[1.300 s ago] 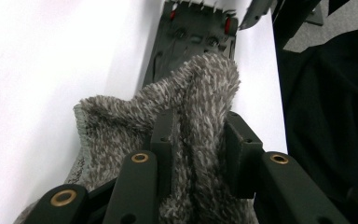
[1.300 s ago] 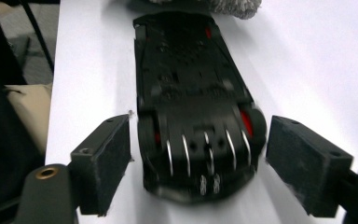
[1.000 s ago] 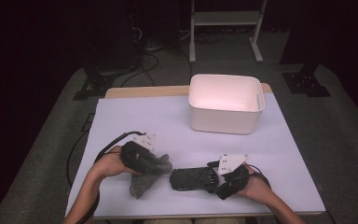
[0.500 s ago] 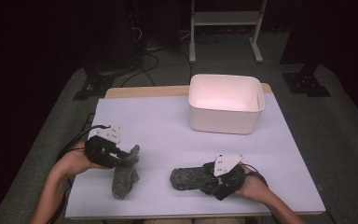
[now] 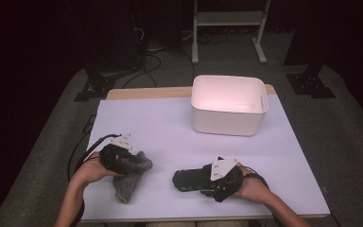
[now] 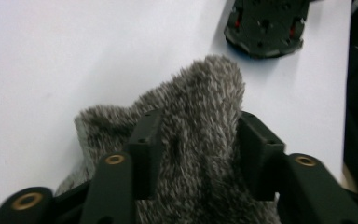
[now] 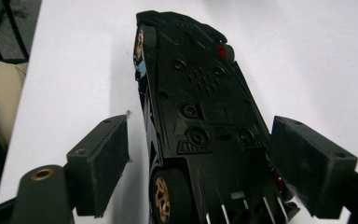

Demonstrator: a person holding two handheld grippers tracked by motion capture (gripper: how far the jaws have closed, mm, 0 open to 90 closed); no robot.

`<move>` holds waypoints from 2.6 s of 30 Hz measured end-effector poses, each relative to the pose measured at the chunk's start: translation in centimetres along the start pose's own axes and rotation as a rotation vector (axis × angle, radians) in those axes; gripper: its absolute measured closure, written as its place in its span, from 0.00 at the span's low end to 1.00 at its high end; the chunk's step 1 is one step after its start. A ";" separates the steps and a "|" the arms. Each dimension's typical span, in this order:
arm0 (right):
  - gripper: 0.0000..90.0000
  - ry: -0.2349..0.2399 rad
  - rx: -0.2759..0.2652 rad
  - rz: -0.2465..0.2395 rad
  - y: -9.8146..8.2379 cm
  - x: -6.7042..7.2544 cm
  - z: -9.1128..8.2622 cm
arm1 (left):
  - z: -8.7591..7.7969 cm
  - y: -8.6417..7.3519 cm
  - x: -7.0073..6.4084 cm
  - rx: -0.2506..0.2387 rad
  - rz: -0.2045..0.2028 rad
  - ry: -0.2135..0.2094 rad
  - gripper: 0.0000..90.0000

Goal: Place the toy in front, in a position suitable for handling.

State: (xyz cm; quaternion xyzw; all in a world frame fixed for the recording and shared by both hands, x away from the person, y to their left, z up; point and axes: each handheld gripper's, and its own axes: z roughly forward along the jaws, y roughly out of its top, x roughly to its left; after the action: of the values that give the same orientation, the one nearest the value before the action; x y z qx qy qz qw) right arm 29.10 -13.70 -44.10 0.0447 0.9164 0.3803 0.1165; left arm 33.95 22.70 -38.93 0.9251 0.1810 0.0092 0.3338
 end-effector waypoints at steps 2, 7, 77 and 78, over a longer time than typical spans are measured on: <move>0.21 -0.009 -0.003 -0.003 -0.1 0.1 0.1 | 0.2 0.3 -0.3 -0.012 0.014 0.012 0.53; 0.21 -0.042 0.004 -0.033 -0.1 0.4 0.3 | 0.8 0.6 -0.8 -0.024 0.027 0.008 0.46; 0.46 0.112 -0.056 0.201 1.8 -5.3 -0.1 | 1.5 1.1 -3.0 -0.070 0.087 -0.037 0.24; 0.46 0.122 -0.057 0.213 1.8 -5.5 -0.1 | 1.5 1.1 -3.0 -0.070 0.088 -0.038 0.24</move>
State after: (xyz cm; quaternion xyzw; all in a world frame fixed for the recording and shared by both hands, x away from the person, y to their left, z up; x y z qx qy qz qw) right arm 34.44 -13.41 -41.76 0.1155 0.9007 0.4182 0.0209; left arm 31.68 20.01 -39.07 0.9199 0.1334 0.0126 0.3686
